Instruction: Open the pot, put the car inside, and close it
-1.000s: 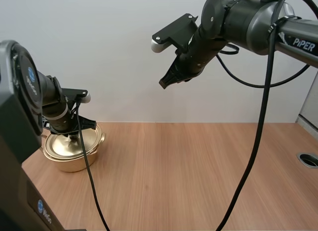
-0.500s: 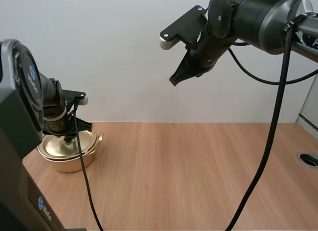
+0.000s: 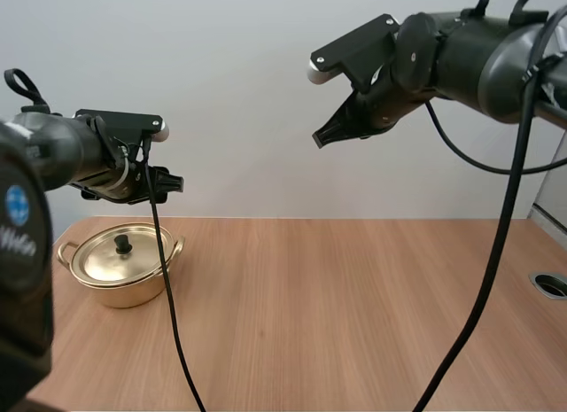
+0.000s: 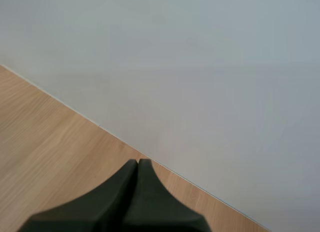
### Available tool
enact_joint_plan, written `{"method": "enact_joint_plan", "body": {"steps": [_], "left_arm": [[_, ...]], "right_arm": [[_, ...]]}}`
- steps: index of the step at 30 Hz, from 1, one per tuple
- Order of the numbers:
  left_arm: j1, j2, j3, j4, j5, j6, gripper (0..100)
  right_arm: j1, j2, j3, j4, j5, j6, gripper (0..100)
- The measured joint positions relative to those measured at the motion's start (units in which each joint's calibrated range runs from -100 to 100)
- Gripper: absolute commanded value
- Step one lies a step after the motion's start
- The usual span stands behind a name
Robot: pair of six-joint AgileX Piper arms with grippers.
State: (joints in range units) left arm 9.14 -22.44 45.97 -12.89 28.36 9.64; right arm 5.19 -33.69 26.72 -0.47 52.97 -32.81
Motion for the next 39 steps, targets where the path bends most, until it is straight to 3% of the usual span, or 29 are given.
{"method": "enact_joint_plan", "body": {"steps": [4,6,12,17,23,29,32,39], "left_arm": [[-2.33,-7.9,7.2,-6.8,-3.2,5.9,100],[-2.78,-11.5,10.4,-10.3,-2.0,8.7,100],[-2.78,-22.6,19.2,-20.3,11.1,16.7,100],[-2.78,-32.8,25.6,-26.4,24.5,17.0,100],[-2.78,-43.9,35.7,-26.7,28.9,16.6,100],[-2.78,-55.4,41.8,-26.8,16.6,14.9,100],[-2.78,-60.9,42.1,-26.4,10.5,13.2,100],[-2.78,-66.8,42.1,-27.8,9.0,13.1,100]], "right_arm": [[-3.4,-6.0,7.6,5.0,-10.4,0.0,0],[-4.2,-9.4,11.8,7.4,-16.0,0.0,0],[-4.3,-20.6,23.5,13.9,-31.4,0.4,0],[-4.3,-28.8,33.6,17.0,-44.6,0.4,0],[-4.3,-36.3,46.3,16.8,-59.9,-1.5,0],[-6.3,-43.0,58.0,17.7,-74.7,-2.4,0],[-8.4,-44.2,64.3,19.2,-76.2,-2.4,0],[-9.6,-44.9,71.3,19.3,-71.5,-2.4,0]]}}
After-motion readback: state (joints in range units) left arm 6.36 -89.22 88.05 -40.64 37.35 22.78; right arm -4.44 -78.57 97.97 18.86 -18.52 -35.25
